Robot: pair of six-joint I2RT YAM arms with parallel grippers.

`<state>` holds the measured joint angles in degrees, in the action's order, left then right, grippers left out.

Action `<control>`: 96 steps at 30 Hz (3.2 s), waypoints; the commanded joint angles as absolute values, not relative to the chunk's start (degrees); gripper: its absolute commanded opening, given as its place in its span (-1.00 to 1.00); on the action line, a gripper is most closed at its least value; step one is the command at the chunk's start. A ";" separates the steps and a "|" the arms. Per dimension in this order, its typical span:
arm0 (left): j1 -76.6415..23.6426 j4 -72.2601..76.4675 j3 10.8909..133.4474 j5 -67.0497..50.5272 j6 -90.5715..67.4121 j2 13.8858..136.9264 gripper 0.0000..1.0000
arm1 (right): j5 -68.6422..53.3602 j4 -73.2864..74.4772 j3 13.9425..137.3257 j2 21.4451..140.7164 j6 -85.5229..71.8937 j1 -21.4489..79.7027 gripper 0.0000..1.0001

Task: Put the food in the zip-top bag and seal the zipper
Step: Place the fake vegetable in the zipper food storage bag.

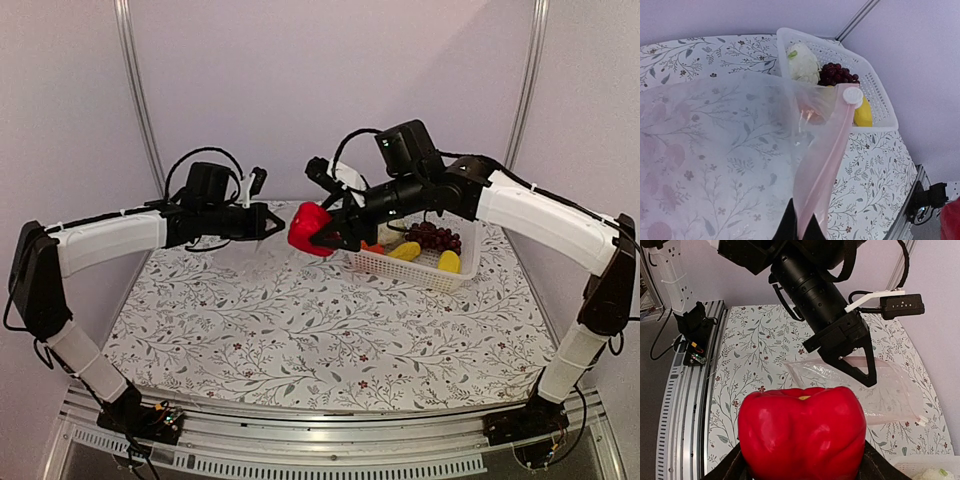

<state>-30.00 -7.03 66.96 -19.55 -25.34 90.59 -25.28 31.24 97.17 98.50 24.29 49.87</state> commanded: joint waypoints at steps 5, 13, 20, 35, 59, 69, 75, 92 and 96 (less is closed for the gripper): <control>-38.30 -8.15 73.56 -18.18 -29.80 92.06 -0.98 | -33.60 28.60 96.30 92.56 21.47 48.60 0.19; -40.34 -6.31 78.74 -23.94 -38.09 90.19 -0.97 | -37.66 28.31 98.23 90.65 20.34 48.60 0.19; -40.90 -4.79 77.94 -27.31 -41.80 89.49 -0.98 | -37.73 27.90 100.26 91.26 18.46 48.52 0.19; -41.04 0.63 72.77 -29.32 -49.34 83.95 -1.00 | -35.36 20.80 96.34 94.00 15.47 45.16 0.23; -38.60 -4.90 68.54 -17.20 -47.91 75.60 -1.00 | -23.89 20.42 92.17 98.58 11.08 45.08 0.49; -38.76 -5.20 68.82 -19.07 -46.35 79.83 -1.00 | -20.07 24.01 96.98 102.66 12.10 47.09 0.49; -39.26 -9.33 70.31 -17.30 -42.86 80.84 -0.98 | -21.24 24.01 97.65 101.36 12.26 48.01 0.40; -41.51 -17.31 74.75 -11.88 -35.70 81.39 -0.93 | -10.82 28.80 107.57 111.00 6.84 48.96 0.39; -41.57 -16.71 73.58 -9.55 -34.91 81.13 -0.94 | -13.13 29.52 106.88 109.67 8.04 48.96 0.71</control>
